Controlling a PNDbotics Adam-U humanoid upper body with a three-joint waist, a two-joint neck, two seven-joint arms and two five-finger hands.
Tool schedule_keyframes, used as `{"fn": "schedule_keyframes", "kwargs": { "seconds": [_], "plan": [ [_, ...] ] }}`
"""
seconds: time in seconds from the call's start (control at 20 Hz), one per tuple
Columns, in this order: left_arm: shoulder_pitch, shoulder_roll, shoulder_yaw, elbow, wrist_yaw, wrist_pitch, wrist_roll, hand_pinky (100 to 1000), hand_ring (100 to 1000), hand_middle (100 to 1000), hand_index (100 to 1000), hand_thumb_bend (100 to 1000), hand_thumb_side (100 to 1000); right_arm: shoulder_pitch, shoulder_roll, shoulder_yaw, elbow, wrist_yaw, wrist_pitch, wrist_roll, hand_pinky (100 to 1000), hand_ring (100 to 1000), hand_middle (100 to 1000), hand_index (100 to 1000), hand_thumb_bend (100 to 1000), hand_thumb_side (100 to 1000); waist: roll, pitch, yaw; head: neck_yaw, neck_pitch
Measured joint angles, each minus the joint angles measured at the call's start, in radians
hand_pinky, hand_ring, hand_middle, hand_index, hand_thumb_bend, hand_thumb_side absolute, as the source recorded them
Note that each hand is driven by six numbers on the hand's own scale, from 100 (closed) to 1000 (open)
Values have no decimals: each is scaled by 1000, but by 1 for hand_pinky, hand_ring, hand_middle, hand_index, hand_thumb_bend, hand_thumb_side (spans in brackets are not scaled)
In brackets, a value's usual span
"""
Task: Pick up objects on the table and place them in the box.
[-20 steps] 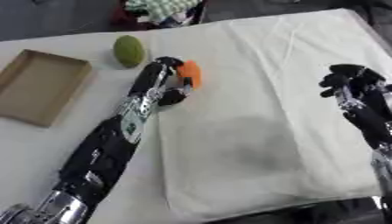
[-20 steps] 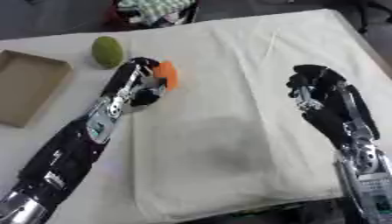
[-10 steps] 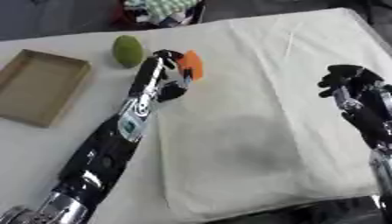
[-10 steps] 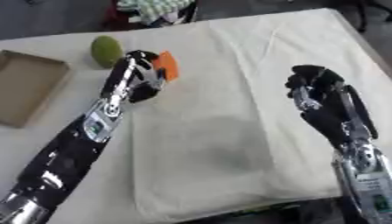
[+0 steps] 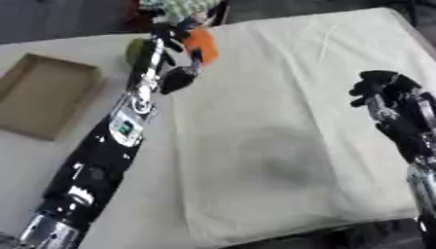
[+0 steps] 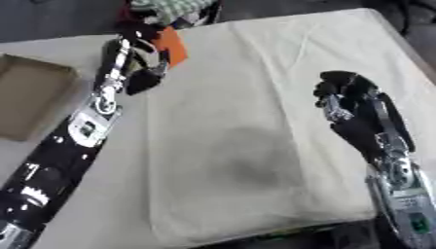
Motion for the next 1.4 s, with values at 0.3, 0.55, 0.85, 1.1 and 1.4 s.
{"fn": "schedule_keyframes", "kwargs": {
  "seconds": [0.3,0.55,0.85,1.1,1.4],
  "plan": [
    [121,187,70,-187,132,116,68,470,640,560,710,100,239,3,-1,-12,0,1,1,-10,602,663,595,730,100,421,1,0,32,-26,0],
    [203,280,175,-144,205,188,176,463,656,587,714,100,270,5,-1,-17,0,2,1,-15,602,663,595,730,100,421,1,-1,49,-34,0],
    [216,309,257,105,241,235,282,471,668,609,724,100,285,8,-2,-17,0,2,0,-16,602,662,595,731,100,420,-2,-4,53,-38,0],
    [180,307,274,269,223,230,310,477,682,630,733,100,301,11,-2,-17,0,2,0,-16,603,662,595,730,100,419,-8,-4,51,-38,0],
    [156,285,275,339,203,212,308,519,769,739,762,123,326,12,-2,-17,0,2,-1,-15,603,662,595,730,100,419,-11,-4,45,-37,0]
  ]
}}
